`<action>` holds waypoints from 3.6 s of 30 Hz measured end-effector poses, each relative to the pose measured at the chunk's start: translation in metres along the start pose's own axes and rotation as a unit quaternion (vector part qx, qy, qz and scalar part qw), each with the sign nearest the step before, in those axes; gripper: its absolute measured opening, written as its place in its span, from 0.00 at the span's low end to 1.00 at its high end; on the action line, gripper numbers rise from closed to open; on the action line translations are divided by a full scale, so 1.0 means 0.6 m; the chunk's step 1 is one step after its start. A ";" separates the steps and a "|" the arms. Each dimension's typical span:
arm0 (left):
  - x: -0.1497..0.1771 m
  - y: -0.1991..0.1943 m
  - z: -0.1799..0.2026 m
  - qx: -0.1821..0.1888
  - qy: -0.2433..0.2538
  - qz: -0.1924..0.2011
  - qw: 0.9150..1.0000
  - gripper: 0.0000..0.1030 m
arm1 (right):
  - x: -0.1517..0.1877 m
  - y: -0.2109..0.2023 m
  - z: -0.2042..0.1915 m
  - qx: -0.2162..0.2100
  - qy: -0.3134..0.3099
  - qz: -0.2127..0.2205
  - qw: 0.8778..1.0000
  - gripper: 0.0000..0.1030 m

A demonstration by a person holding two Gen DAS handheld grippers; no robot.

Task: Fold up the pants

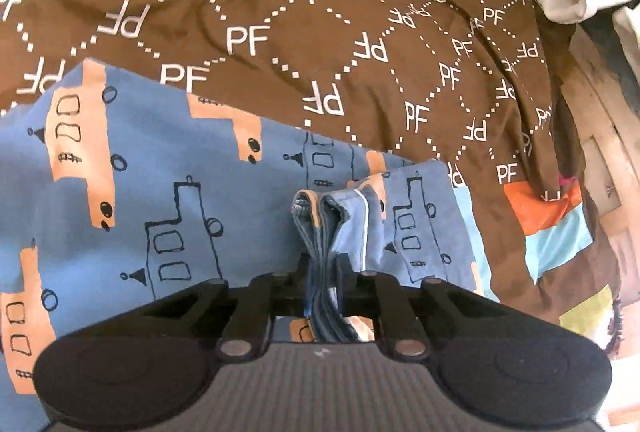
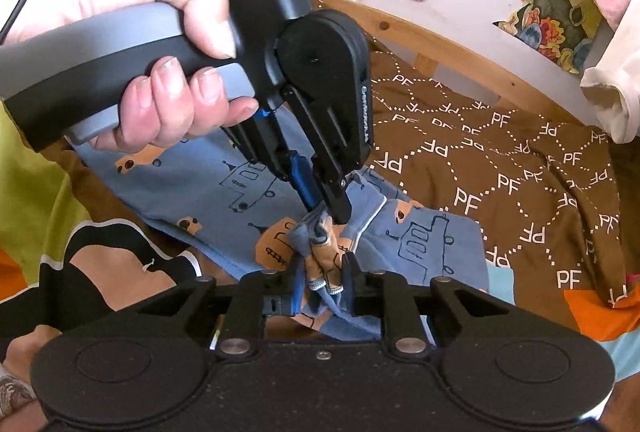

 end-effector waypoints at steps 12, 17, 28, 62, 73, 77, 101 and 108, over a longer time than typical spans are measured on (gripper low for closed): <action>0.006 -0.023 0.013 -0.036 0.021 0.006 0.999 0.10 | -0.012 -0.010 -0.001 -0.008 0.002 0.008 1.000 0.14; 0.006 -0.048 -0.002 -0.041 0.022 0.011 0.999 0.10 | -0.035 -0.016 -0.013 -0.022 0.007 0.015 1.000 0.14; 0.010 -0.123 -0.071 -0.039 0.007 0.038 0.998 0.10 | -0.085 -0.019 -0.092 -0.080 -0.003 0.019 0.997 0.13; 0.018 -0.179 -0.091 -0.129 0.110 0.127 0.977 0.61 | -0.080 0.060 0.027 0.009 -0.006 0.002 1.000 0.82; 0.007 -0.131 -0.143 -0.229 0.106 0.111 0.961 0.68 | -0.044 0.244 0.140 0.080 0.009 -0.043 0.996 0.97; 0.039 -0.178 -0.120 -0.247 0.091 0.123 0.957 0.70 | -0.057 0.182 0.166 0.093 0.029 -0.028 0.995 0.90; 0.156 -0.306 -0.082 -0.276 0.101 0.197 0.935 0.78 | -0.030 0.046 0.066 -0.020 -0.015 0.079 0.997 0.99; 0.145 -0.438 -0.156 -0.327 0.042 0.275 0.903 0.81 | -0.036 0.036 0.033 -0.054 -0.019 0.097 0.994 0.99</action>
Point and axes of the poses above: each gripper's, at about its wrist camera, not at the fingertips, and y roughly the way its jaws point, z to its right, x to its underside, the point moved 8 cm from there along y, roughly the way its jaws point, and after that the axes turned 12 degrees about x, right-handed, at the moved point
